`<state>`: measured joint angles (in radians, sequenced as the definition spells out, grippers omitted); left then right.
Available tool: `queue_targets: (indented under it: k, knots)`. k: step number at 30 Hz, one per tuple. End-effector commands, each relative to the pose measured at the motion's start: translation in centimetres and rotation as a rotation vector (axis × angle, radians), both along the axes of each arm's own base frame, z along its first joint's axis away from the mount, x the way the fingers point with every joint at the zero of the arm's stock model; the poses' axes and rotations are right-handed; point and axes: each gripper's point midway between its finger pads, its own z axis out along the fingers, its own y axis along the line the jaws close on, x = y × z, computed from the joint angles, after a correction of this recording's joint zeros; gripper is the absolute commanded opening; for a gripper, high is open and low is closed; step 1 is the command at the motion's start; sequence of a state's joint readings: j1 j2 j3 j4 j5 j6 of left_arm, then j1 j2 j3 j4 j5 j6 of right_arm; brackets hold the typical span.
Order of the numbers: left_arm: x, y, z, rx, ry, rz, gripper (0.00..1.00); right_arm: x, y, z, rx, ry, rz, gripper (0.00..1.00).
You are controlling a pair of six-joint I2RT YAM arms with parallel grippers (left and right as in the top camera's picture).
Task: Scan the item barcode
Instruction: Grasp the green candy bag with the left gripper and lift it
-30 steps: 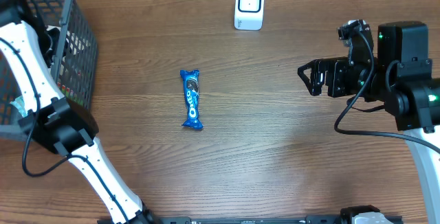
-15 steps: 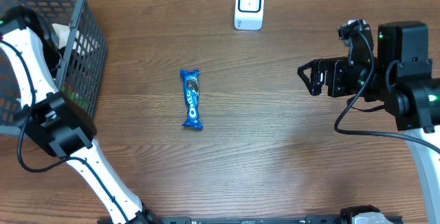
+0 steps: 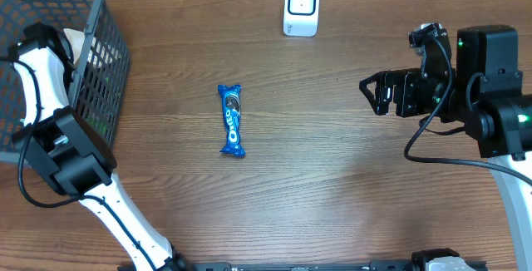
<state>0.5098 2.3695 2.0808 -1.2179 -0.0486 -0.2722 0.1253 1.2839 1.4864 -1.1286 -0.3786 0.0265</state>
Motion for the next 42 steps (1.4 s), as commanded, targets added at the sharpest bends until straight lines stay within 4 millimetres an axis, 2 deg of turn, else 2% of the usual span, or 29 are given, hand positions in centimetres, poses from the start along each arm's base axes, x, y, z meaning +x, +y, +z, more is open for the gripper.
queue_targets:
  k: [1,2,8,11,16,21,27,31,34,38,40,42]
  knots:
    - [-2.3,-2.6,-5.6,-0.109,0.134,-0.008,0.13,0.1,0.3,1.2,0.016,-0.031,0.008,1.00]
    - [-2.3,-2.6,-5.6,-0.109,0.135,-0.008,0.04,0.0,0.3,1.2,0.016,-0.031,0.009,1.00]
    - [-1.7,-2.6,-4.3,-0.121,0.100,-0.005,0.04,0.0,0.3,1.2,0.017,-0.030,0.009,1.00]
    - [-0.8,-2.3,-2.3,-0.114,0.066,-0.007,0.04,0.0,0.4,1.2,0.019,-0.030,0.012,1.00]
    - [1.1,-1.3,3.6,-0.059,-0.031,-0.014,0.04,0.0,0.4,1.2,0.019,-0.029,0.012,1.00]
    - [2.3,-0.6,11.2,0.026,-0.177,-0.018,0.04,0.0,0.4,1.2,0.019,-0.028,0.012,1.00]
    - [1.6,0.0,19.1,0.154,-0.310,0.003,0.04,0.0,0.4,1.2,0.019,-0.029,0.012,1.00]
    - [0.5,-0.6,24.2,0.207,-0.410,0.002,0.04,0.0,0.4,1.2,0.019,-0.030,0.012,1.00]
    - [-0.9,-1.6,28.3,0.250,-0.492,-0.005,0.04,0.0,0.4,1.2,0.019,-0.030,0.012,1.00]
    - [-3.0,-4.5,33.5,0.283,-0.602,-0.040,0.04,0.1,0.4,1.3,0.019,-0.034,0.012,1.00]
    - [-4.1,-6.4,35.2,0.282,-0.633,-0.070,0.04,0.2,0.4,1.5,0.021,-0.044,0.012,1.00]
    - [-5.2,-8.7,36.0,0.264,-0.640,-0.109,0.04,0.4,0.4,1.6,0.022,-0.051,0.012,1.00]
